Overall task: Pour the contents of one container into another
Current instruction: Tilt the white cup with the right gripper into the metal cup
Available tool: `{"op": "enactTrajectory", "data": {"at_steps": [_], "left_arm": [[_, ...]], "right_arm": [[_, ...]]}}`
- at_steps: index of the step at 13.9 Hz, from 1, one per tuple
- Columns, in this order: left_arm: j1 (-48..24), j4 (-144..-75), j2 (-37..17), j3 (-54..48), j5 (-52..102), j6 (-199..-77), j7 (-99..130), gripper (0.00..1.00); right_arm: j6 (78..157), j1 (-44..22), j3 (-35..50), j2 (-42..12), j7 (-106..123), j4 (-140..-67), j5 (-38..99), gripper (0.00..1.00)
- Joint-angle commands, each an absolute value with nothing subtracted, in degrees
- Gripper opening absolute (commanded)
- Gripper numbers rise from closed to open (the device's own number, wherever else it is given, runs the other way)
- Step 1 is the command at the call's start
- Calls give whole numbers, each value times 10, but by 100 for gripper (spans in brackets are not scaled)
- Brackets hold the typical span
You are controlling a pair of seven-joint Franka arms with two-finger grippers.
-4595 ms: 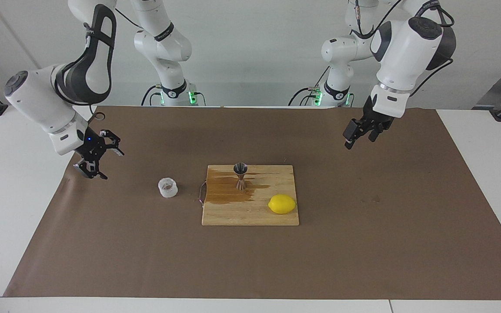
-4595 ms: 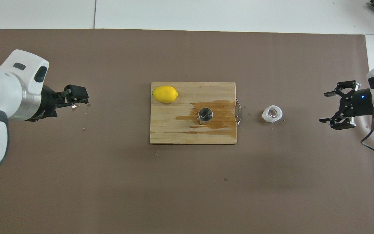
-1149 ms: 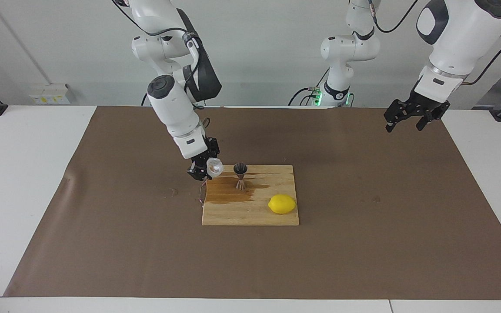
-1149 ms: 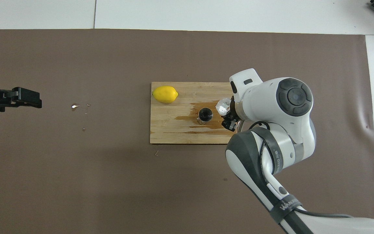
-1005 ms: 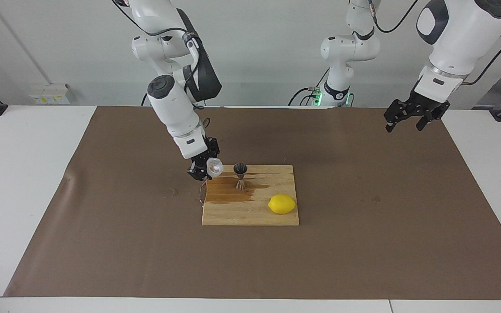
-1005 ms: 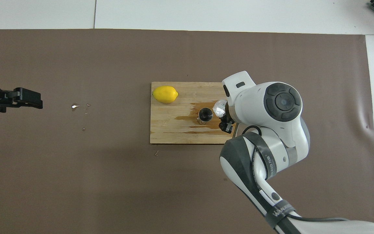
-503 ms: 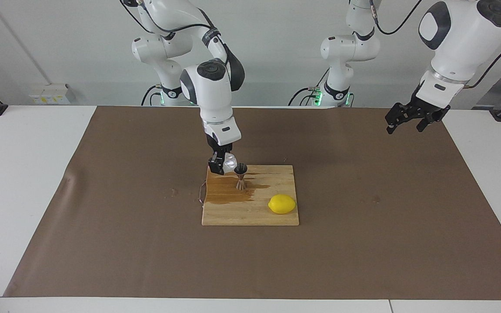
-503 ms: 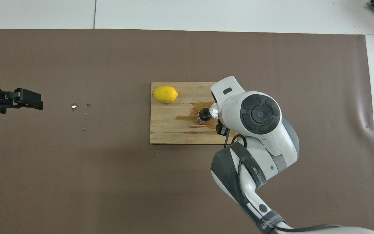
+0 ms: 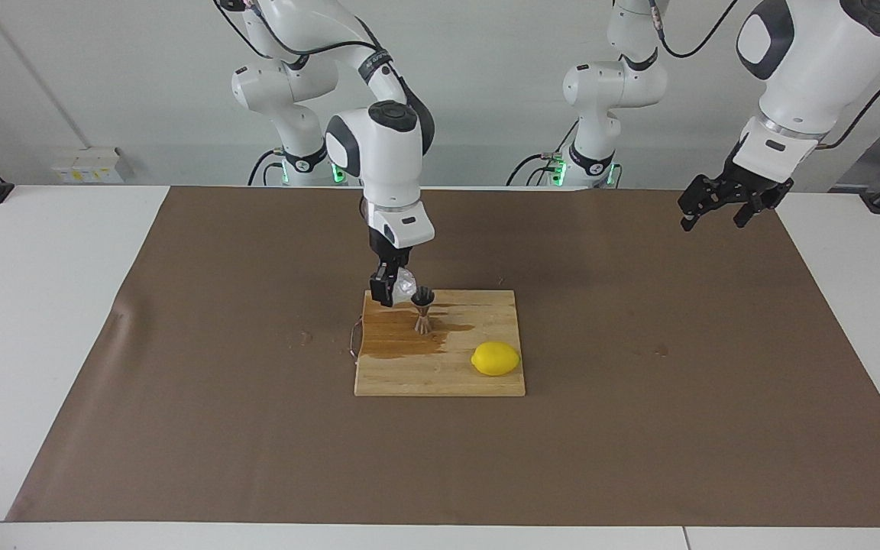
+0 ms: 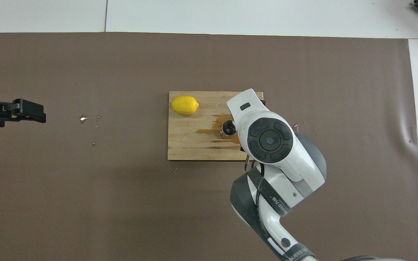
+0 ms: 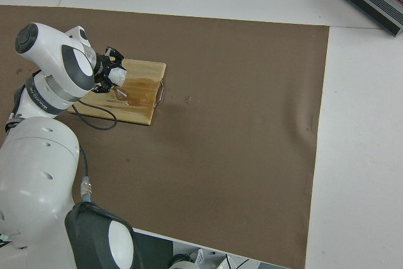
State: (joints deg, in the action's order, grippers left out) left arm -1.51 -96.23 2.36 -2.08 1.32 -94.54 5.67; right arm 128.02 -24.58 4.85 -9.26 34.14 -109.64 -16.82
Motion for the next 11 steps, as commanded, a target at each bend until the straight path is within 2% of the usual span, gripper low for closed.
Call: {"op": "enactTrajectory", "data": {"at_steps": [1, 11], "left_arm": [[-18, -963, 31, -16, 7, -935, 52, 100], [-17, -969, 33, -15, 4, -933, -13, 100]], "right_arm": [[1263, -252, 50, -82, 316, -1098, -202, 14], [1256, -263, 50, -87, 287, -1101, -241, 14]]}}
